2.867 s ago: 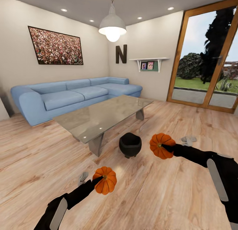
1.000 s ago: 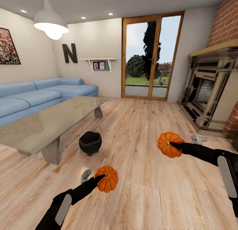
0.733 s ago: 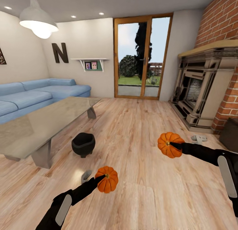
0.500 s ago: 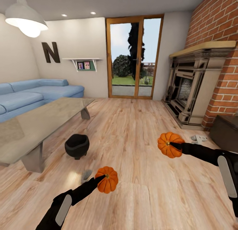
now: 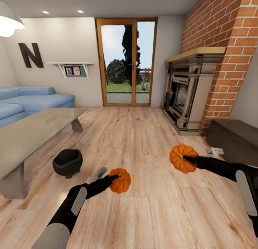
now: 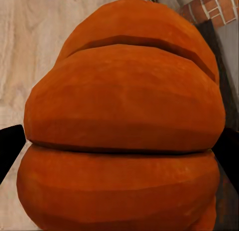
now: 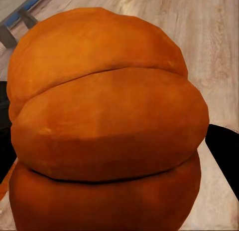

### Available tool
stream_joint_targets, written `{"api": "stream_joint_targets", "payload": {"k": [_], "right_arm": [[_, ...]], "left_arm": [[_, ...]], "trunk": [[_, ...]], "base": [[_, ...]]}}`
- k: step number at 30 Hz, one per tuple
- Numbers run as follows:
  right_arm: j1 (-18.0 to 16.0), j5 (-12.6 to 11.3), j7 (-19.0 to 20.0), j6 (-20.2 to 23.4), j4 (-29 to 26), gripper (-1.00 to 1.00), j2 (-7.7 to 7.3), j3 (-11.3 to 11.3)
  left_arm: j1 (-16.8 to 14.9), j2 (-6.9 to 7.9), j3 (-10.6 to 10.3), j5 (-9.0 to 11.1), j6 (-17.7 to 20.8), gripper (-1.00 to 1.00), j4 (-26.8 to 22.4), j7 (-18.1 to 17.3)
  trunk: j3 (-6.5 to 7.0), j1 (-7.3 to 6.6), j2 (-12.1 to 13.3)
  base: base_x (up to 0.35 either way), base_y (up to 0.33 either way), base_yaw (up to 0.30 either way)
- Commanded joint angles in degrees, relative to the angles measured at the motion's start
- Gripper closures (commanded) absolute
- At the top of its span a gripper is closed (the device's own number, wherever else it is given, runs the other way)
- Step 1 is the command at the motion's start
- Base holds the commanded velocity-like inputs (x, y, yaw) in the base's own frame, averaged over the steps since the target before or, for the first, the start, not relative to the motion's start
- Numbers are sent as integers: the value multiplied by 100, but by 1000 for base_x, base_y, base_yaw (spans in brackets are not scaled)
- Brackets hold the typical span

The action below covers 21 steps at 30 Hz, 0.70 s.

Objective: Place each of the two pumpkins and all three candles from the living room inside a cabinet in the living room (use any cabinet), then make sure every cabinet is closed, and position the cauldron so it is next to a table in the living room.

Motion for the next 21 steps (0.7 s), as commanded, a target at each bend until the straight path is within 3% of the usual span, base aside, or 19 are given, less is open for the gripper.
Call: {"api": "stream_joint_targets", "payload": {"k": [1,5,7,11,17,21], "right_arm": [[33,-41,104,29,-3,100,1,10],[124,-41,233,14,-3,100,-38,1],[154,-41,256,20,-3,100,-237,-14],[181,-40,256,-50,-3,100,-288,-24],[341,-39,260,-119,-3,100,-363,-175],[521,-35,257,-218,-3,100,-399,-320]], "left_arm": [[-267,-31,6,156,155,100,32,106],[-748,-89,-30,245,307,100,218,306],[-809,-134,-32,316,327,100,232,321],[-770,-209,-45,332,353,100,90,238],[-409,-277,-102,332,718,100,-953,203],[-56,-259,-111,321,1240,100,-2214,233]], "trunk": [[-5,-3,-5],[-5,-3,-5],[-5,-3,-5],[-5,-3,-5],[-5,-3,-5],[-5,-3,-5]], "base": [[0,0,-276],[0,0,-276],[0,0,-276],[0,0,-276],[0,0,-277],[0,0,-280]]}}
